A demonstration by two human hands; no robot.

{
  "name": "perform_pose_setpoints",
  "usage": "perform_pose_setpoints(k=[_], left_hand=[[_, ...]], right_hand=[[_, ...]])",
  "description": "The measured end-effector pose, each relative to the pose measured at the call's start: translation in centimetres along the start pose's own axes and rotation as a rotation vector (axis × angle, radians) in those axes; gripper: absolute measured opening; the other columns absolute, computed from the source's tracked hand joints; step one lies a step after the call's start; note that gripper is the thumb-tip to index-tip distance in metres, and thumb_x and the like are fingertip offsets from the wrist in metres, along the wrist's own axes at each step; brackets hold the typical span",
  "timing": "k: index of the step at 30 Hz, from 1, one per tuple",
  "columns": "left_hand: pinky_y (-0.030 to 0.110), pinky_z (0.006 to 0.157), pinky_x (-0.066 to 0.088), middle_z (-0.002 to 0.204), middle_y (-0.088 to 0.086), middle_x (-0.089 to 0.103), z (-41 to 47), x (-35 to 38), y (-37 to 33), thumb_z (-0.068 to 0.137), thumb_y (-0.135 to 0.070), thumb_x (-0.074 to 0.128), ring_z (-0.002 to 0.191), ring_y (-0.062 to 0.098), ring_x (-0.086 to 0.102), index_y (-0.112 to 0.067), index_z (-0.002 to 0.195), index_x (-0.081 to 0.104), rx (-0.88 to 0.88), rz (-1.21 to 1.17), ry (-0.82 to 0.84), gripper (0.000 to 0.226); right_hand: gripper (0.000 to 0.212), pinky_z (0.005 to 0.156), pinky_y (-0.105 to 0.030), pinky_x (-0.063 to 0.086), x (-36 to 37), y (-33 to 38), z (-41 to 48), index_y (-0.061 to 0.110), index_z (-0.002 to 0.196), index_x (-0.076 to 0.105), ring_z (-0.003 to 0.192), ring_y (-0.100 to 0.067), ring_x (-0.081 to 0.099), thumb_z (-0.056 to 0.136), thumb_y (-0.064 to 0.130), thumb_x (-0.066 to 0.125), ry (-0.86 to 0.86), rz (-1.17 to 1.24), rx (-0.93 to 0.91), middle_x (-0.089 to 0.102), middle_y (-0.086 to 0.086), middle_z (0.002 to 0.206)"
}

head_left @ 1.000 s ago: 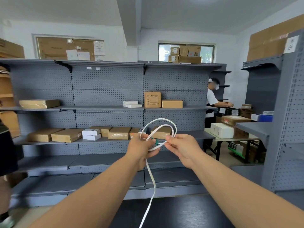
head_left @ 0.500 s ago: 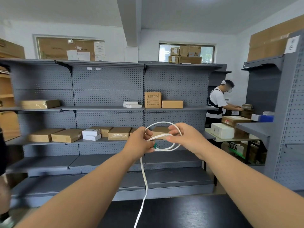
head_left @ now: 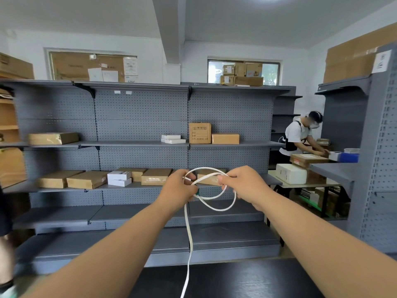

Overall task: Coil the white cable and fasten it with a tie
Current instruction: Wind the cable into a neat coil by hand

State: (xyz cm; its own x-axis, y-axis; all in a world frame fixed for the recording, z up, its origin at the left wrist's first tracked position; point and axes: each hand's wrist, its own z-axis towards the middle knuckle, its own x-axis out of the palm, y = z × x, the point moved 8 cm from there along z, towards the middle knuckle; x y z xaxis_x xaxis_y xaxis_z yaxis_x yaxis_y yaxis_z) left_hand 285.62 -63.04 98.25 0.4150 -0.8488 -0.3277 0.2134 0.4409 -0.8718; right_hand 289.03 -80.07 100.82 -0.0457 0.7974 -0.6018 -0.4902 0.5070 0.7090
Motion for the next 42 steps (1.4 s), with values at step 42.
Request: perform_pose_setpoints(k=[42], left_hand=[[0.032, 0.067, 0.06, 0.076, 0.014, 0.063, -2.0, 2.8, 1.4, 0.097, 0.003, 0.033, 0.066, 0.024, 0.07, 0.005, 0.103, 0.058, -0.321, -0.949, 0.307, 0.026]], right_hand=[[0.034, 0.054, -0.026, 0.034, -0.2, -1.6, -0.3, 0.018, 0.07, 0.065, 0.055, -0.013, 0.046, 0.097, 0.03, 0.048, -0.147, 0.27, 0.155, 0.063, -0.003, 0.065]])
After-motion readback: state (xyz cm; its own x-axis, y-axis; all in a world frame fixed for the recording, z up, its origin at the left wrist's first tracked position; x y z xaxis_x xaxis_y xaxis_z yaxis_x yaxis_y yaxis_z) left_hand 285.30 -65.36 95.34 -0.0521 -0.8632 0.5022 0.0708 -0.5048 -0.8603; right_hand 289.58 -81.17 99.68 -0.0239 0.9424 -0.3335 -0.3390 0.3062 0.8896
